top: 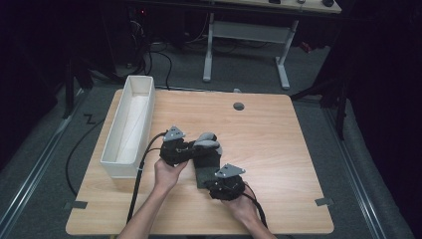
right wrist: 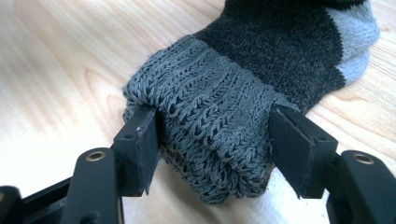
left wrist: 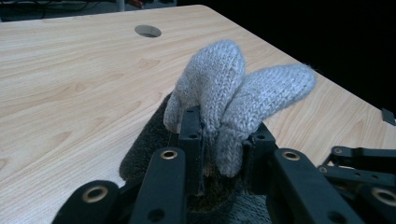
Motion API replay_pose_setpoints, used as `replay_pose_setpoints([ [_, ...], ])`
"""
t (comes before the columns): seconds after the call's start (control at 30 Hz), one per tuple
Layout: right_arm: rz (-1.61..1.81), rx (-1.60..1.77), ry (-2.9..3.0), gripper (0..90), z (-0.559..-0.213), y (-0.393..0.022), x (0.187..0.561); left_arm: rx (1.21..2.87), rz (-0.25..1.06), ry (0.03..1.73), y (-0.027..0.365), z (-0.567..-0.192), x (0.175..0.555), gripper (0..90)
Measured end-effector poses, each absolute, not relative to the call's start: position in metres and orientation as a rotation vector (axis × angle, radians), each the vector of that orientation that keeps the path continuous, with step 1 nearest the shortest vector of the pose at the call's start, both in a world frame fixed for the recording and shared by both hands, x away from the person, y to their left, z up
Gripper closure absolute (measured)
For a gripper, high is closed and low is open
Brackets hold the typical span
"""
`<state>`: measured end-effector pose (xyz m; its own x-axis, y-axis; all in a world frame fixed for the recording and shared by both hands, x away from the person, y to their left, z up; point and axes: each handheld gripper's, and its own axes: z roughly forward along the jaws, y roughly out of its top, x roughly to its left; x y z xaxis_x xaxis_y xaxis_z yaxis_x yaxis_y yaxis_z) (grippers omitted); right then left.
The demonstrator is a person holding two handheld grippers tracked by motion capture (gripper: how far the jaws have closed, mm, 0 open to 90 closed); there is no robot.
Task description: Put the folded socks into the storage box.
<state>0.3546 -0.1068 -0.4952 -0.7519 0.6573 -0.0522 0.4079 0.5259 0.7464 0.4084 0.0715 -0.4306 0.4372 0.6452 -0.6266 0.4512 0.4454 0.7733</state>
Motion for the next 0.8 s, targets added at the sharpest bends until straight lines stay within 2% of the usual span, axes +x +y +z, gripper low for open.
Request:
replay_pose_setpoints([
  [0.4,1.085,0.963,2.405,37.1,-0.501,-0.099,0.375,1.185,0.173,1.167,0.073,-0.427,0.399,73.9],
  [0.8,1.069,0.980,2.399,37.0,-0.501,-0.087,0.387,1.240,0.205,1.195,0.066,-0.445,0.400,72.9],
])
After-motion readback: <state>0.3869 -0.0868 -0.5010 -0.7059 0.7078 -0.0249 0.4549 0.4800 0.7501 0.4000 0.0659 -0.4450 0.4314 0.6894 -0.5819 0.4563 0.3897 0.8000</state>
